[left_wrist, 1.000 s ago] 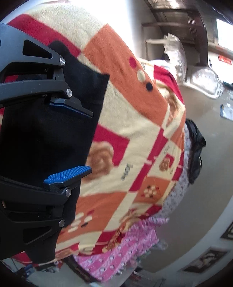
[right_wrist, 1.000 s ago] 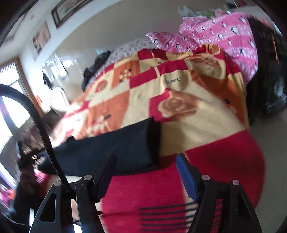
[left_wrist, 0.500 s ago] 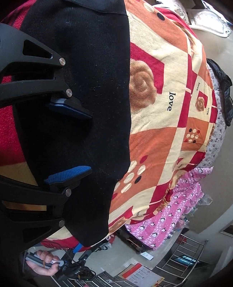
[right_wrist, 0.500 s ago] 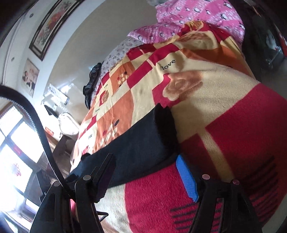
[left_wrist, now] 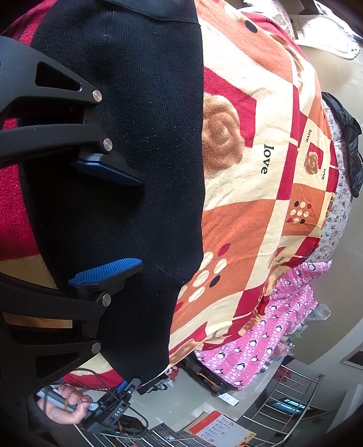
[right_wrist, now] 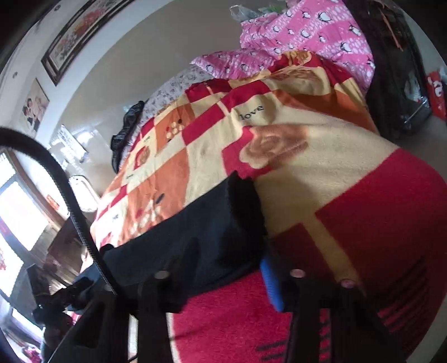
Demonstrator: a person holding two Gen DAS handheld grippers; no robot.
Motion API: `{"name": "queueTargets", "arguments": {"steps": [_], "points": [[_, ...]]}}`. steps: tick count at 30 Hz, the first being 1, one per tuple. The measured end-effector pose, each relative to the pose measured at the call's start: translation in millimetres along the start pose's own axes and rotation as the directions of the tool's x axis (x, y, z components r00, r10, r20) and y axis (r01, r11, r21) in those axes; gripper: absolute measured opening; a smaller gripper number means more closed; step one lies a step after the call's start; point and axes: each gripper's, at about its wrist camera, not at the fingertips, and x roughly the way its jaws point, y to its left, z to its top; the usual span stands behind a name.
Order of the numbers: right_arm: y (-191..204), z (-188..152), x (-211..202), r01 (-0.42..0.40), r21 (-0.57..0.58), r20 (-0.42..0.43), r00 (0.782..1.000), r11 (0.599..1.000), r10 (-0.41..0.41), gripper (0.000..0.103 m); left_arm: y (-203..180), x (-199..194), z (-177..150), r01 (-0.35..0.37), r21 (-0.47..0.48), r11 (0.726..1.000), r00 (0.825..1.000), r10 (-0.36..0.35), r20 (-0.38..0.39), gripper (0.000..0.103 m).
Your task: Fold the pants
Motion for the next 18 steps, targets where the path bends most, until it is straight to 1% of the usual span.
{"name": "queueTargets", "arguments": {"steps": [2, 5, 7, 11, 13, 14, 15, 16, 17, 18], "points": [[-5, -2, -1, -0.002, -0.006, 0.013, 1.0, 1.0, 0.002, 0.025, 0, 0, 0, -0.005, 0.004, 1.0, 1.0, 0.005, -0.001, 0.054], [-7, -6, -2, -0.004, -0.019, 0.05, 0.999, 1.0, 0.005, 0.025, -1, 1, 0, -0.012, 0.011, 1.0, 1.0, 0.013, -0.002, 0.054], [-5, -8, -2, 0.01, -0.04, 0.071, 0.997, 0.999, -0.007, 0.023, -1, 1, 0, -0.013, 0.011, 1.0, 1.0, 0.013, -0.002, 0.054], [-7, -6, -2, 0.004, -0.026, 0.063, 0.998, 1.0, -0.003, 0.023, -8, 0, 4, -0.008, 0.027, 1.0, 1.0, 0.008, -0.014, 0.054], [-6, -6, -2, 0.009, -0.038, 0.066, 0.998, 0.999, -0.007, 0.022, -22, -3, 11, 0.035, 0.009, 0.999, 0.999, -0.035, -0.024, 0.054], [-3, -6, -1, 0.02, -0.054, 0.061, 0.998, 0.998, -0.017, 0.013, -33, -4, 17, 0.083, -0.014, 0.996, 0.996, -0.083, -0.026, 0.054], [1, -6, -2, 0.035, -0.083, 0.067, 0.997, 0.996, -0.03, 0.01, -43, -1, 22, 0.119, -0.037, 0.992, 0.992, -0.12, -0.037, 0.054], [7, -7, -3, 0.055, -0.114, 0.08, 0.996, 0.992, -0.046, 0.01, -55, 5, 27, 0.161, -0.057, 0.985, 0.984, -0.164, -0.062, 0.054], [17, -9, -5, 0.089, -0.171, 0.101, 0.992, 0.981, -0.073, 0.009, -71, 16, 32, 0.209, -0.071, 0.975, 0.97, -0.216, -0.109, 0.054], [33, -12, -7, 0.141, -0.262, 0.136, 0.985, 0.955, -0.109, 0.009, -86, 27, 37, 0.236, -0.084, 0.968, 0.957, -0.247, -0.152, 0.054]]}}
